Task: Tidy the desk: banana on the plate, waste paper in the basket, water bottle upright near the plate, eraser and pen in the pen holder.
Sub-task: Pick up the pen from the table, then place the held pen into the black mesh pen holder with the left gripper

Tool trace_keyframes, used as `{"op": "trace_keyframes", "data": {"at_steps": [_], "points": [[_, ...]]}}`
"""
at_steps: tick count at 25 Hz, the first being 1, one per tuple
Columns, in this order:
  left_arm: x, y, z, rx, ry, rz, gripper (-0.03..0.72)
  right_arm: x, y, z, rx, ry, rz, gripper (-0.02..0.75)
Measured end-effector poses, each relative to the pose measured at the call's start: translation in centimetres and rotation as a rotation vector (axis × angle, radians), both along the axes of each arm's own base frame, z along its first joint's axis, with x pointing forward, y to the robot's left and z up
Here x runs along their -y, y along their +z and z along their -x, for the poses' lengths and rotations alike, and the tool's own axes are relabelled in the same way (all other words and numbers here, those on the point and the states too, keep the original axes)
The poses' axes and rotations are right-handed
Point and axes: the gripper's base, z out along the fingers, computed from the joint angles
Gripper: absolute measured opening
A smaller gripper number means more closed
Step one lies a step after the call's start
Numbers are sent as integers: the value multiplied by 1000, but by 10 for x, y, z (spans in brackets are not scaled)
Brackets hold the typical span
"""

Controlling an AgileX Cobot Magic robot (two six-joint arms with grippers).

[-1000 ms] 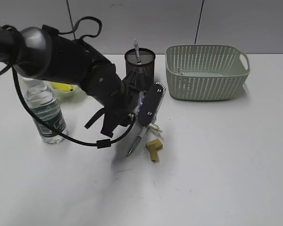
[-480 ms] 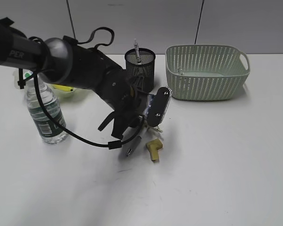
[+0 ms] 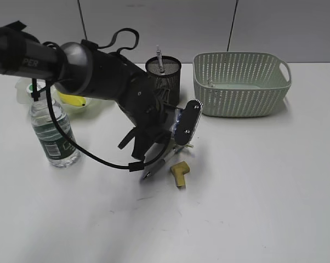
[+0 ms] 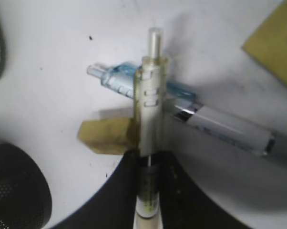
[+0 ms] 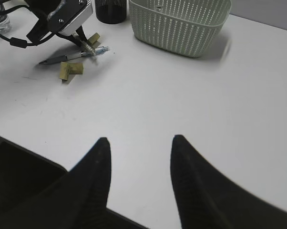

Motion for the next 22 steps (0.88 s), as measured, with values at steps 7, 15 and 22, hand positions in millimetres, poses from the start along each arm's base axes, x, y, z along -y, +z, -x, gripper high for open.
{"op": "trace_keyframes", "data": {"at_steps": [7,15,22], "points": [[0,32,0,39,36,60,89,0,0,0,0,0,0,340],[0,116,4,37,299,497,89,0,0,0,0,0,0,340],[-42,165,-32,-14,741,1040,89,0,0,0,0,0,0,340]]}}
